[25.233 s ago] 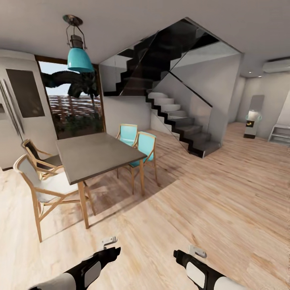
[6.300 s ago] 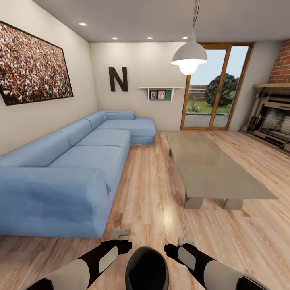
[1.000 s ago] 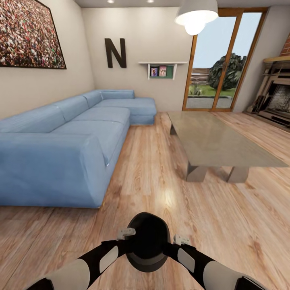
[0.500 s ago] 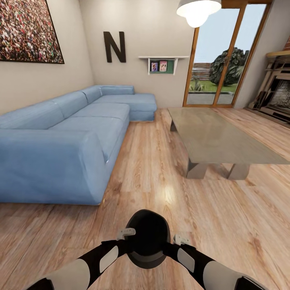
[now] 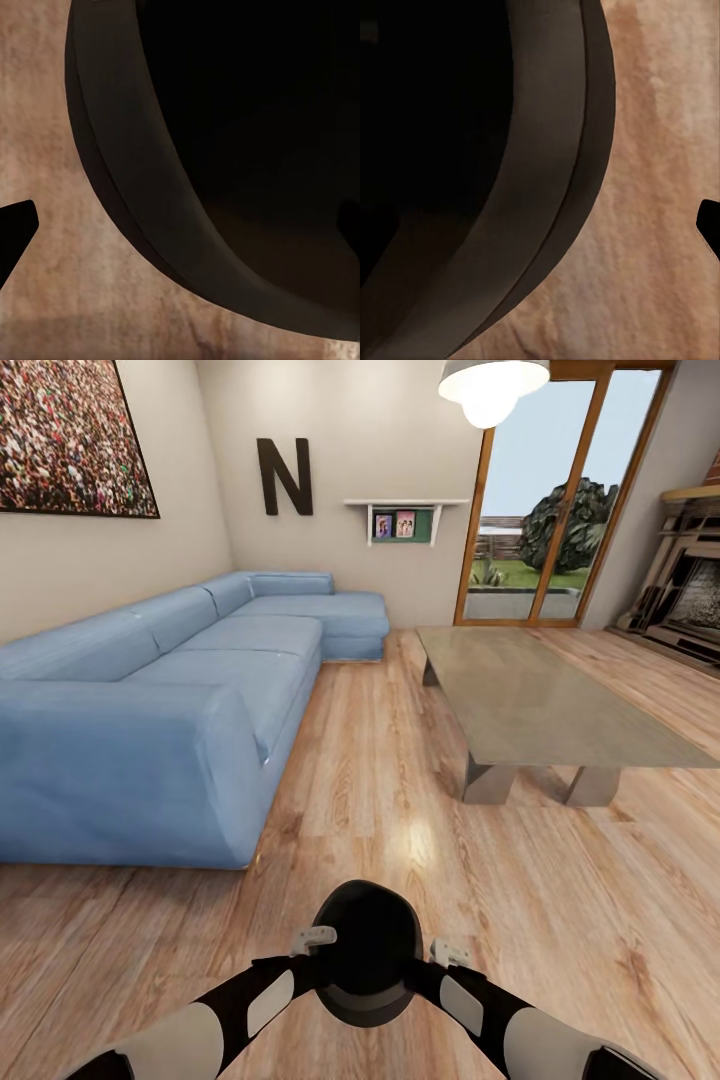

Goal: Place each of the two pumpkins and all three candles from the living room inside a cabinet in the living room (use any cabinet), then make sure every cabinet is closed, and position the cauldron so it is next to a table in the living room.

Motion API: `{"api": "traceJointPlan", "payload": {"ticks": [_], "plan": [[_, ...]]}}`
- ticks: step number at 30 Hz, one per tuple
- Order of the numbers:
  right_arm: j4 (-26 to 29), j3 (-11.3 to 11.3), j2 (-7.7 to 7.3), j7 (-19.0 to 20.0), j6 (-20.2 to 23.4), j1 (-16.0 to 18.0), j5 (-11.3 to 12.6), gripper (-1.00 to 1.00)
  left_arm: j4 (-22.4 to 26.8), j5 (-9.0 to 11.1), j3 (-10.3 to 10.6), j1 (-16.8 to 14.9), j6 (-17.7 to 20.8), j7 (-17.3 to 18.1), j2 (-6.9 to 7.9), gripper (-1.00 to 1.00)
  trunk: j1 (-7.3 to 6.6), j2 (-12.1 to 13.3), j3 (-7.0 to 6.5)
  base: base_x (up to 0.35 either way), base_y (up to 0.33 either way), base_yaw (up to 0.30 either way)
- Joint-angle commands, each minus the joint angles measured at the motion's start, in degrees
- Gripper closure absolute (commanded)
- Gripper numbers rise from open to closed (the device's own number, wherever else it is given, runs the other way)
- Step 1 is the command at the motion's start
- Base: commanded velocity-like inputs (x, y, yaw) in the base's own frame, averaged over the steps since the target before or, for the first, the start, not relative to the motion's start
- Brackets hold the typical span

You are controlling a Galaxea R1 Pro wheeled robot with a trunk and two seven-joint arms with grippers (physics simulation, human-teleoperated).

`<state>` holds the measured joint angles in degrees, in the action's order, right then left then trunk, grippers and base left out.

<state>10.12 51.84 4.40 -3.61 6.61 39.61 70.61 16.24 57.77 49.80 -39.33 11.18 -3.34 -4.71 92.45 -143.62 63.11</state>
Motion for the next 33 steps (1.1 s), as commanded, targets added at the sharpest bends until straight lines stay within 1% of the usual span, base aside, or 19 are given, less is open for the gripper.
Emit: {"api": "traceJointPlan", "payload": {"ticks": [1,11,13,17,24,30,33], "plan": [[0.12,0.36,-0.02,-0.36,-0.03,0.03,0.32,-1.0,0.11,0.5,0.35,-0.04,0.11,-0.35,0.01,-1.0,-0.01,-0.02,0.05,0.0,0.0,0.0],[0.45,0.37,-0.01,-0.17,-0.53,0.03,0.28,-1.0,0.42,0.59,0.21,-0.04,0.07,-0.35,-0.04,-1.0,-0.01,-0.02,0.05,0.0,0.0,0.0],[0.42,0.37,-0.01,0.54,-0.56,0.03,0.27,-1.0,0.44,0.59,0.22,-0.04,0.07,-0.35,-0.04,-1.0,-0.01,-0.02,0.05,0.0,0.0,0.0],[-0.08,0.35,0.02,3.12,-1.31,0.03,0.37,-1.0,0.46,0.59,0.23,-0.04,0.07,-0.35,-0.04,-1.0,-0.01,-0.02,0.05,0.0,0.0,0.0],[-0.34,0.29,0.16,3.68,-1.92,0.03,0.4,-1.0,0.46,0.59,0.22,-0.04,0.07,-0.35,-0.04,-1.0,-0.01,-0.02,0.05,0.0,0.0,0.0],[-0.36,0.28,0.17,3.67,-1.95,0.03,0.41,-1.0,0.46,0.59,0.21,-0.04,0.07,-0.35,-0.04,-1.0,0.14,-0.1,1.38,0.0,0.0,0.0],[-0.36,0.28,0.17,3.56,-1.95,0.03,0.41,-1.0,0.46,0.59,0.21,-0.04,0.07,-0.35,-0.03,-1.0,0.14,-0.1,1.38,0.0,0.0,0.0]]}}
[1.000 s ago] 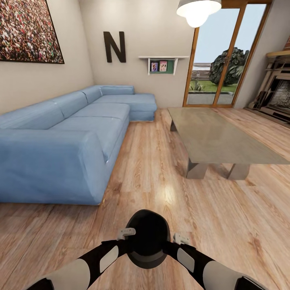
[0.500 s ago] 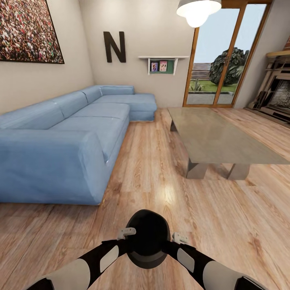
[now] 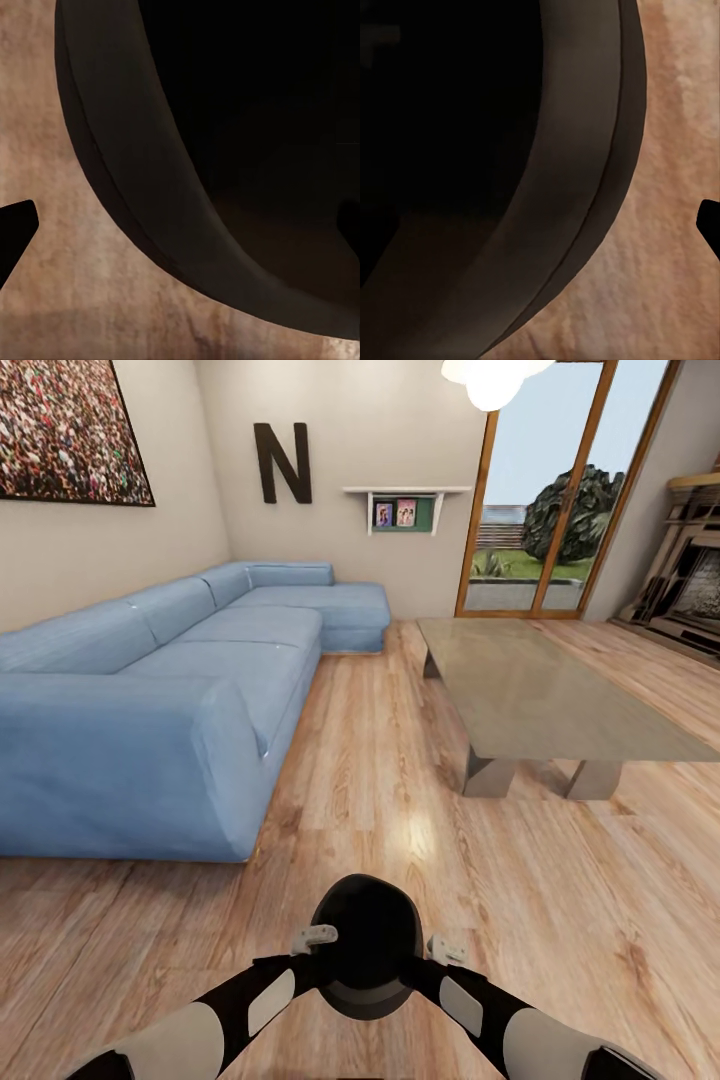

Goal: Place each of the two pumpkins and all three candles from the living room inside a cabinet in the living room (use any cabinet), then make sure every cabinet is closed, and position the cauldron so it is next to a table in the living room.

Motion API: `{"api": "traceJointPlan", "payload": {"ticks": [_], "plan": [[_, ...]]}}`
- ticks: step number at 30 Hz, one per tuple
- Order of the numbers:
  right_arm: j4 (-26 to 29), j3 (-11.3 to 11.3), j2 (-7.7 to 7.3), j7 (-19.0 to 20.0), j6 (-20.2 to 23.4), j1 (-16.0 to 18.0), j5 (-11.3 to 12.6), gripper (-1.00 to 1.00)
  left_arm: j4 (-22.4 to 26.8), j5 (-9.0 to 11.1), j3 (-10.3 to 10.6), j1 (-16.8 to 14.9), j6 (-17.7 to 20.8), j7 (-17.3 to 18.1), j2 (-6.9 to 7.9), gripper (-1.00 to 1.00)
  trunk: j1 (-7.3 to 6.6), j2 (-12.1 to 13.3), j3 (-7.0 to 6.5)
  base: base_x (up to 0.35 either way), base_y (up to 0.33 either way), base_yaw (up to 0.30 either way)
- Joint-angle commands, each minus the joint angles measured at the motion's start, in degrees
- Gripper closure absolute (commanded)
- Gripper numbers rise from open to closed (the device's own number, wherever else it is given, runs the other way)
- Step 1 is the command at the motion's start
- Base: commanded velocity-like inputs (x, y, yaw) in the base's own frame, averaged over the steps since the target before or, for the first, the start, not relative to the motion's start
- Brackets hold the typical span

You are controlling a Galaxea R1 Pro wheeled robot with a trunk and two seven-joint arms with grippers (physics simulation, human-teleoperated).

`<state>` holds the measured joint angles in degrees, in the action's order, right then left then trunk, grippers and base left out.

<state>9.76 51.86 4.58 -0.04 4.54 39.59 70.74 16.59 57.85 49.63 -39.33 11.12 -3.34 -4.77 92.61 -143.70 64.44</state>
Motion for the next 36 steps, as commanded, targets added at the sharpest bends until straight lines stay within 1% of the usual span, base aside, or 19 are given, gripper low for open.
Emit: {"api": "traceJointPlan", "payload": {"ticks": [1,5,15,29,30,36], "plan": [[0.0,0.26,-0.01,-0.02,0.12,0.04,0.28,-1.0,0.1,0.51,0.4,-0.04,0.13,-0.35,0.03,-1.0,-0.01,-0.02,0.05,0.0,0.0,0.0],[0.0,0.26,-0.01,-0.04,0.12,0.04,0.28,-1.0,0.13,0.51,0.38,-0.04,0.13,-0.35,0.04,-1.0,-0.01,-0.02,0.05,0.0,0.0,0.0],[0.0,0.26,-0.01,-0.12,0.12,0.04,0.36,-1.0,0.13,0.5,0.38,-0.04,0.13,-0.35,0.03,-1.0,0.25,-0.15,2.26,0.0,0.0,0.0],[0.0,0.26,-0.01,-0.11,0.12,0.04,0.36,-1.0,0.19,0.51,0.38,-0.04,0.13,-0.35,0.05,-1.0,0.25,-0.15,2.26,0.0,0.0,0.0],[0.0,0.26,-0.01,-0.12,0.12,0.04,0.36,1.0,0.19,0.51,0.38,-0.04,0.13,-0.35,0.07,-1.0,0.25,-0.15,2.26,0.0,0.0,0.0],[0.0,0.26,-0.01,-0.13,0.12,0.04,0.36,1.0,0.19,0.5,0.33,-0.04,0.11,-0.35,0.11,-1.0,0.25,-0.15,2.26,0.0,0.0,0.0]]}}
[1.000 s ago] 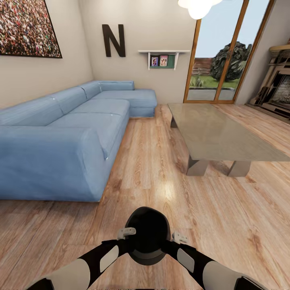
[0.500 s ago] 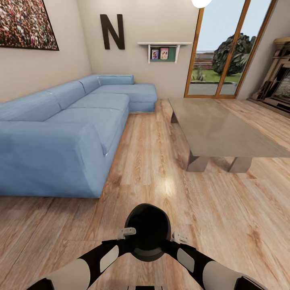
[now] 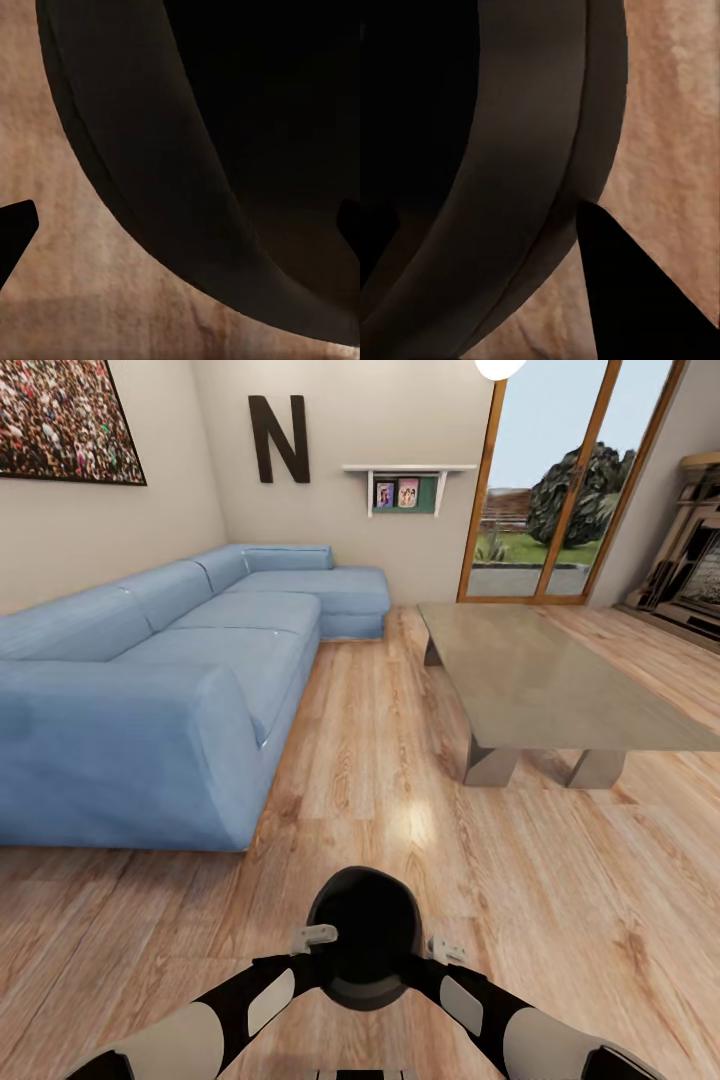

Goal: Place each of the two pumpkins and all three candles from the living room inside a cabinet in the living room (use any cabinet), then make sure every cabinet is closed, and position the cauldron so it is next to a table in the living room.

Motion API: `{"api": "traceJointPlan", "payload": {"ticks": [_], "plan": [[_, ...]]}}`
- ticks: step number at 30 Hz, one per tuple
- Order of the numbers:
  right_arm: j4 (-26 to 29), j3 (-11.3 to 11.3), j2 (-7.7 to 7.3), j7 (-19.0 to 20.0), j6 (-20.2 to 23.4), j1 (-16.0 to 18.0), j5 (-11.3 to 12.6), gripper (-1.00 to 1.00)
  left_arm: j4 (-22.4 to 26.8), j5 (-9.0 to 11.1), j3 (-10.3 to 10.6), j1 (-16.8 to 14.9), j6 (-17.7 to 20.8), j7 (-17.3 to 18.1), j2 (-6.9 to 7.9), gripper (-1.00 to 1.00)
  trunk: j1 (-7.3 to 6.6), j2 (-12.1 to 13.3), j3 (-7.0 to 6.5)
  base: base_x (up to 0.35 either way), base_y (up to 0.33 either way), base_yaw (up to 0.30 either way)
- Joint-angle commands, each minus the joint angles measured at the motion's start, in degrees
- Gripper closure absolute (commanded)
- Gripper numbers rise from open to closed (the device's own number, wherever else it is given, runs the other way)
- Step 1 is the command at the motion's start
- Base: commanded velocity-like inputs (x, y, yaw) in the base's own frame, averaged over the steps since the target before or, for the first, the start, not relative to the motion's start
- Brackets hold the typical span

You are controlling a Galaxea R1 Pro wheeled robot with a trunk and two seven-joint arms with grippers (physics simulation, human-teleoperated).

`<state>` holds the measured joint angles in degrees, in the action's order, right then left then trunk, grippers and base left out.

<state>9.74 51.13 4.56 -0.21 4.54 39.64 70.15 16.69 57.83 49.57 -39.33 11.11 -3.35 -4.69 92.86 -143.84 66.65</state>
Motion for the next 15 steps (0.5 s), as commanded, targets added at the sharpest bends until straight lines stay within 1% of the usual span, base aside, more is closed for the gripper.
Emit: {"api": "traceJointPlan", "payload": {"ticks": [1,6,7,15], "plan": [[0.02,0.99,0.01,0.03,0.12,0.0,0.95,1.0,0.1,0.52,0.38,-0.05,0.12,-0.35,0.03,-1.0,0.0,-0.01,0.05,0.0,0.0,0.0],[0.02,0.99,0.01,0.03,0.13,0.0,0.95,1.0,0.1,0.52,0.35,-0.05,0.14,-0.35,0.03,-1.0,0.0,-0.01,0.05,0.0,0.0,0.0],[0.02,0.99,0.01,0.03,0.16,0.0,0.95,1.0,0.1,0.52,0.35,-0.05,0.14,-0.35,0.03,1.0,0.0,-0.01,0.05,0.0,0.0,0.0],[0.02,0.99,0.01,0.03,0.21,0.0,0.95,1.0,0.1,0.53,0.12,-0.05,0.13,-0.35,0.03,1.0,0.0,-0.01,0.05,0.0,0.0,0.0]]}}
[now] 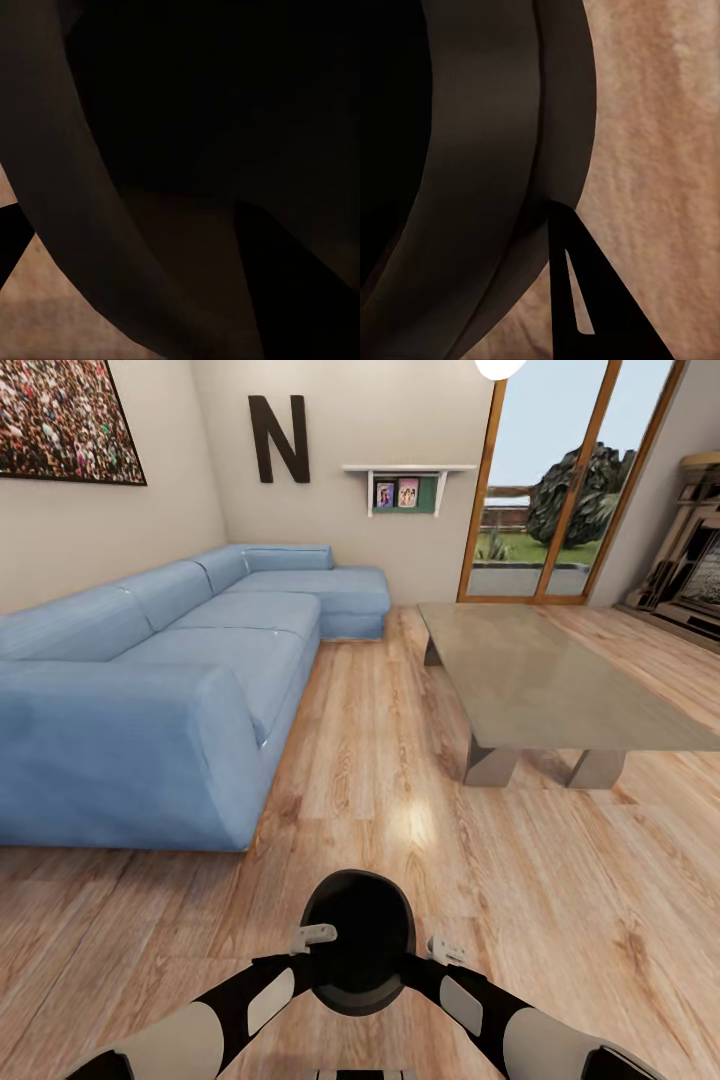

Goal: Place each of the two pumpkins and all three candles from the living room inside a cabinet in the living room (use any cabinet), then make sure every cabinet is closed, and position the cauldron so it is next to a table in the living room.

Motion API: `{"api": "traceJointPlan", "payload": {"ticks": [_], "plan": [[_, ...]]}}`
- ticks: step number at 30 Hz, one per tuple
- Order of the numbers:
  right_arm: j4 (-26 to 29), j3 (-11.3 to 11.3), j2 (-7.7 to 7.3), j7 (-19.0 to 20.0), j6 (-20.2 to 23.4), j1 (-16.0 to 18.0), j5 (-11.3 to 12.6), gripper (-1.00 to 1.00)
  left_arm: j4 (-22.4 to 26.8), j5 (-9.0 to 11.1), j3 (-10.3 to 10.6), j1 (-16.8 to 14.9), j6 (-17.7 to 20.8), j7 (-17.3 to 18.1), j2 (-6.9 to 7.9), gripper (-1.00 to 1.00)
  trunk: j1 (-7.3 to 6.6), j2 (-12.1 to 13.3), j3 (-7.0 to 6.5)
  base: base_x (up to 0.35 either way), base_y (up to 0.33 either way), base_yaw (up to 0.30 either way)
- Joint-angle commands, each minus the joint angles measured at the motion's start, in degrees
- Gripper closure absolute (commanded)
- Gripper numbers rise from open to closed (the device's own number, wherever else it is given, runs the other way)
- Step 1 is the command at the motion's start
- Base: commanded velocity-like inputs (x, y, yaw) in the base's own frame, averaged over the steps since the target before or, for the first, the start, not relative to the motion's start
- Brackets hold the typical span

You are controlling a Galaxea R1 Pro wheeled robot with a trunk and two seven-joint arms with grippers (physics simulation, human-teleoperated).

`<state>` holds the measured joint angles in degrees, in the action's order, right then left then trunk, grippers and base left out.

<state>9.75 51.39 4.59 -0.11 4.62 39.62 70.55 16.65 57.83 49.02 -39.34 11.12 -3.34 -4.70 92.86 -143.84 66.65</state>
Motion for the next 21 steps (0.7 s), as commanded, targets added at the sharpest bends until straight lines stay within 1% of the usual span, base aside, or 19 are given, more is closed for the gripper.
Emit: {"api": "traceJointPlan", "payload": {"ticks": [1,21], "plan": [[0.0,0.73,-0.02,-0.07,0.13,0.02,0.55,1.0,0.14,0.53,0.69,-0.03,0.11,-0.35,0.04,1.0,0.0,-0.01,0.05,0.0,0.0,0.0],[0.0,0.73,-0.02,-0.07,0.13,0.02,0.55,1.0,0.14,0.53,0.49,-0.03,0.05,-0.39,0.13,1.0,0.0,-0.01,0.05,0.0,0.0,0.0]]}}
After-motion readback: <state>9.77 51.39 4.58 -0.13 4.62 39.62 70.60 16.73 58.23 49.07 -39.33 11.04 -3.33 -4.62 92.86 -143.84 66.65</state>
